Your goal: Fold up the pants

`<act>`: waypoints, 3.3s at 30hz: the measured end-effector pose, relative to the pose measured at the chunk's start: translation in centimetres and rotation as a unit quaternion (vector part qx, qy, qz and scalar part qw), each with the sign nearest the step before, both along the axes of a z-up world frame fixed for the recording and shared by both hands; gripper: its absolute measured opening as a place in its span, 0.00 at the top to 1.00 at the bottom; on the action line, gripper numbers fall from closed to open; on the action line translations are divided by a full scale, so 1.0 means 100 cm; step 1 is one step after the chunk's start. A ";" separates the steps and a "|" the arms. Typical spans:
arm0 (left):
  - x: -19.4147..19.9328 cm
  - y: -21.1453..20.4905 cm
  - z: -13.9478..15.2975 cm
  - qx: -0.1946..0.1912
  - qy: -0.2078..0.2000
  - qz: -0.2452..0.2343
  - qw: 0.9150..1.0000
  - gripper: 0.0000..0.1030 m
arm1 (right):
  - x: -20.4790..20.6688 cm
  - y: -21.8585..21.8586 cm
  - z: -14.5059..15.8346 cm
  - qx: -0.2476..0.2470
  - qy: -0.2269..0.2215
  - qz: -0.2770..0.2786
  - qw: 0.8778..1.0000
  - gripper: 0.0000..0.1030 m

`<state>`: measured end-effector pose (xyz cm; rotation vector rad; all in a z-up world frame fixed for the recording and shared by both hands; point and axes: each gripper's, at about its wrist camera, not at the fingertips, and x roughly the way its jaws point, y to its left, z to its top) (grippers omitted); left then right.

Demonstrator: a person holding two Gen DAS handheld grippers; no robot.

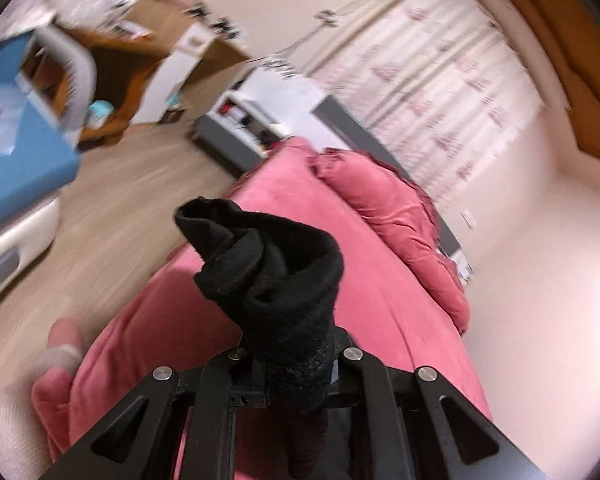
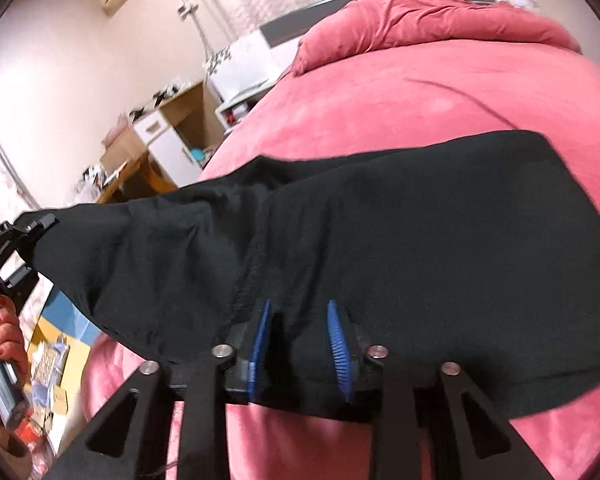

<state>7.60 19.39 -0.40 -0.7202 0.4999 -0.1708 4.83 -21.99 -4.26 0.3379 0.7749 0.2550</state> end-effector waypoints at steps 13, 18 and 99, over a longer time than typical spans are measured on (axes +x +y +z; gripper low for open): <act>0.007 -0.122 0.070 0.105 -0.082 -0.140 0.981 0.87 | -0.032 -0.094 0.019 -0.032 0.008 -0.183 0.983 0.67; 0.012 -0.186 0.074 0.130 -0.091 -0.210 0.965 0.87 | -0.044 -0.120 0.015 -0.006 0.001 -0.209 0.978 0.66; 0.008 -0.223 -0.033 0.225 0.013 -0.234 0.946 0.38 | -0.049 -0.144 0.069 0.004 -0.041 -0.183 0.982 0.73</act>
